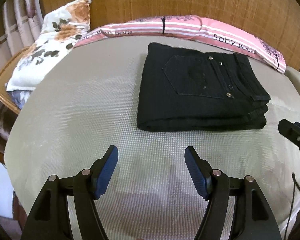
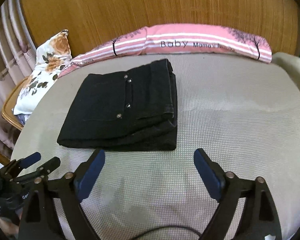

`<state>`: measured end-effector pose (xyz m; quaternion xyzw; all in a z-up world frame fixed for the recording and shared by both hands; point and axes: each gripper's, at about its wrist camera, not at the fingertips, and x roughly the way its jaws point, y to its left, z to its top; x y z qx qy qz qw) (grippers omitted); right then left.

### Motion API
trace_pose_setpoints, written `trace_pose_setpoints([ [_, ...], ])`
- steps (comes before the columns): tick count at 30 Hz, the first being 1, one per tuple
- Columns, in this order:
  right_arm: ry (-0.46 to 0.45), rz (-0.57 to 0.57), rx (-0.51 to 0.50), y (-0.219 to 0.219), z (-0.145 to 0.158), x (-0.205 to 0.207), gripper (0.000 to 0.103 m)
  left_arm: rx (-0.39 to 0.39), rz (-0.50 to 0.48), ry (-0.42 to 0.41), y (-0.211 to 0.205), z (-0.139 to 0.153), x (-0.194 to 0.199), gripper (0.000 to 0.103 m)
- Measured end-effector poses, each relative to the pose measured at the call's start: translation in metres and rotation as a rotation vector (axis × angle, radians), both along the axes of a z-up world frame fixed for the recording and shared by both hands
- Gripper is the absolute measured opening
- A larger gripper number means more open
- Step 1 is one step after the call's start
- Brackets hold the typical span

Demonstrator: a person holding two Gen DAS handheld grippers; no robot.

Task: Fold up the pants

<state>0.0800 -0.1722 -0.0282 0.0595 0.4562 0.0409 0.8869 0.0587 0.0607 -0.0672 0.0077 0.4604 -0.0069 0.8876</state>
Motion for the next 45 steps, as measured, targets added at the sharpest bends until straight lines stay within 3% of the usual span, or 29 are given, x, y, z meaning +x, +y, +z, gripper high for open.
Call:
trace_pose_setpoints([
  [6,-0.041,0.023,-0.071,0.014,0.007,-0.012,0.096,0.019,0.022,-0.042,-0.002,0.008,-0.014,0.07],
  [45,-0.053,0.046,-0.077,0.02,0.005,-0.026,0.097,0.052,0.049,-0.045,-0.008,0.001,-0.029,0.07],
])
